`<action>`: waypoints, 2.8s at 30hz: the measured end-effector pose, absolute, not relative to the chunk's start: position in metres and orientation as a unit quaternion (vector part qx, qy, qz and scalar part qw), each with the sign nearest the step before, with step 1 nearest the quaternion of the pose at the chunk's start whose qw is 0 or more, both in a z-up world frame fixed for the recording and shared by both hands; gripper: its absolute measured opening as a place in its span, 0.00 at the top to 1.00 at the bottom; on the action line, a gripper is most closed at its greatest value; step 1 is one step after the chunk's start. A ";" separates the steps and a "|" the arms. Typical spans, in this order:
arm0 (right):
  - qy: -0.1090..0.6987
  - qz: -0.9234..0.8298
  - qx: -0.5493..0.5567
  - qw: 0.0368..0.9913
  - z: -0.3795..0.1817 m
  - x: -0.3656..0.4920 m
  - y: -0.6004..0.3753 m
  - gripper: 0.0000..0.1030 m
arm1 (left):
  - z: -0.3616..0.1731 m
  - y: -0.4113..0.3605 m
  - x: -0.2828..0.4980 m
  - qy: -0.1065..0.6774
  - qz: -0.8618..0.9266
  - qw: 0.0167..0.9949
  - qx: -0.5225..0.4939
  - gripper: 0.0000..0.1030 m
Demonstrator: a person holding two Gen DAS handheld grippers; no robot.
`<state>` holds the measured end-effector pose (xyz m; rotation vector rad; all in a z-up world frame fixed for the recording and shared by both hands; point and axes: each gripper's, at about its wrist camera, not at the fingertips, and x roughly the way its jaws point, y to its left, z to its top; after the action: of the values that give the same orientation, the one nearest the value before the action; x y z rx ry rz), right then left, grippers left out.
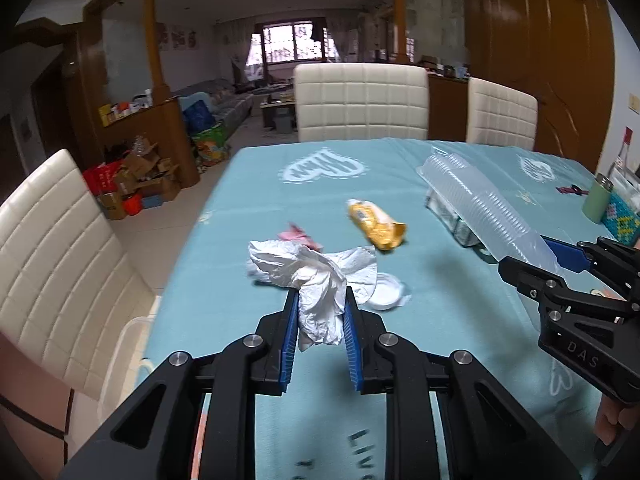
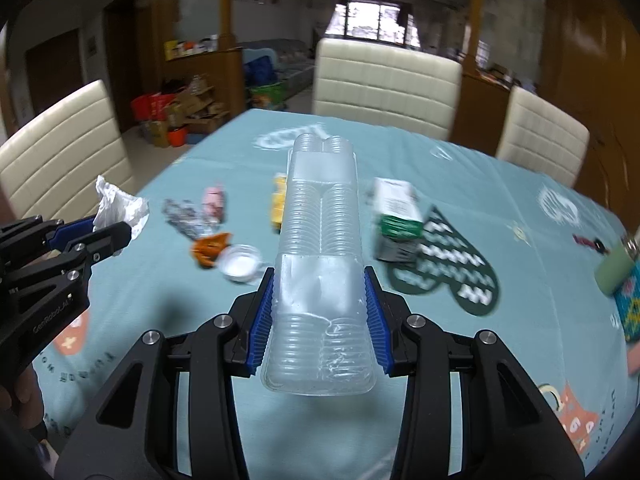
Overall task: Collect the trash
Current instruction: 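Carry the tissue and cup stack to the bin, tissue held over it, then open the left tool over the bin to drop the white tissue, then open the right tool over the bin to drop the clear cup stack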
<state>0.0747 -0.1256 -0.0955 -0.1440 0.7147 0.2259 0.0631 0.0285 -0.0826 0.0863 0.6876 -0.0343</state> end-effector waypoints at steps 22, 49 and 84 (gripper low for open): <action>0.352 0.246 -0.155 0.890 -0.111 0.086 0.059 0.58 | -0.100 0.197 0.037 0.328 0.152 0.932 0.014 0.80; 0.360 0.275 -0.193 0.871 -0.132 0.103 0.138 0.58 | -0.127 0.263 0.038 0.324 0.187 0.927 0.000 0.16; 0.337 0.316 -0.236 0.855 -0.137 0.078 0.189 0.50 | -0.138 0.309 0.005 0.330 0.218 0.917 -0.052 0.16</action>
<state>0.0778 0.1888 -0.1372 -0.4969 0.7095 0.6642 0.0048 0.3093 -0.1381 -0.1060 0.6797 0.4485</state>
